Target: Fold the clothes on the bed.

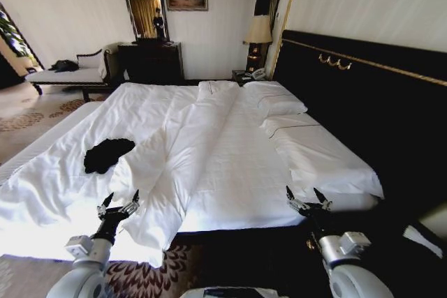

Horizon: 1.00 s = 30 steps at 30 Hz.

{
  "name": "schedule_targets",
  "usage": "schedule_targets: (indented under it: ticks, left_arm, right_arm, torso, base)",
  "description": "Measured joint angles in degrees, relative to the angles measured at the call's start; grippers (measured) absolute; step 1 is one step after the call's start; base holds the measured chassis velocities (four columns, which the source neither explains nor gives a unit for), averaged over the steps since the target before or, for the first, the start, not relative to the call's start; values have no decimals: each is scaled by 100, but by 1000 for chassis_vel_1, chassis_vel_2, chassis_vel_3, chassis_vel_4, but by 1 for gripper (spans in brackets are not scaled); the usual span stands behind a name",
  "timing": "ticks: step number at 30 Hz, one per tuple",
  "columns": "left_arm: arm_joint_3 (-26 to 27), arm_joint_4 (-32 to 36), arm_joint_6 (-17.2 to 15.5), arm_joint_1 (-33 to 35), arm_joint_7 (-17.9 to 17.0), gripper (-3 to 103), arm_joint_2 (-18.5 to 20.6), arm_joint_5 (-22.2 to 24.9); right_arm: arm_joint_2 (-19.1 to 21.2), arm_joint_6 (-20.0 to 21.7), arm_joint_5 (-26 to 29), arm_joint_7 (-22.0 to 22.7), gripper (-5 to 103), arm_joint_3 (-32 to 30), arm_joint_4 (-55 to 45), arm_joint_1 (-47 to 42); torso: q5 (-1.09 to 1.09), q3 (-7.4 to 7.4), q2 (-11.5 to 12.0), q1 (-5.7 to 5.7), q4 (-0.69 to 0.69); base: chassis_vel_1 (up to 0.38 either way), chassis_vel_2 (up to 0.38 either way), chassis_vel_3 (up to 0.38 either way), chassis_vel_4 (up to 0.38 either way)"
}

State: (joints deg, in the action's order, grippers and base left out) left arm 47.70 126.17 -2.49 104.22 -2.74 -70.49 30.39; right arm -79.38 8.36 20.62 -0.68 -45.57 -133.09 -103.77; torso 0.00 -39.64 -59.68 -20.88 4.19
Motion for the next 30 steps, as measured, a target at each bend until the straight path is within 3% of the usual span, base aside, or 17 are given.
schedule_targets:
  ticks: [4,8,15,20,30]
  left_arm:
    - [9,10,-11,9,37,97,9,40]
    - [43,88,42,28,116,101,18,54]
    - [186,232,349,13,397,99,62,213]
    - [200,375,404,39,415,97,91,446]
    - [208,426,525,129,461,100,96,419]
  right_arm:
    - [-1,6,-7,0,100,2,3,0]
    - [-9,7,-45,5,100,23,22,-3]
    - [-25,19,-97,24,100,49,11,1]
    - [-32,33,-92,34,100,30,12,2]
    - [-59,57,-102,50,100,54,9,-2]
  torso:
    - [0,0,0,0,0]
    - [0,0,0,0,-1]
    - [0,0,0,0,0]
    - [0,0,1,-1,0]
    - [0,0,2,-1,0]
  base:
    - [-39,131,39,-122]
    - [-37,169,40,-145]
    - [-15,175,13,-172]
    - [14,174,-8,-165]
    - [28,169,-22,-166]
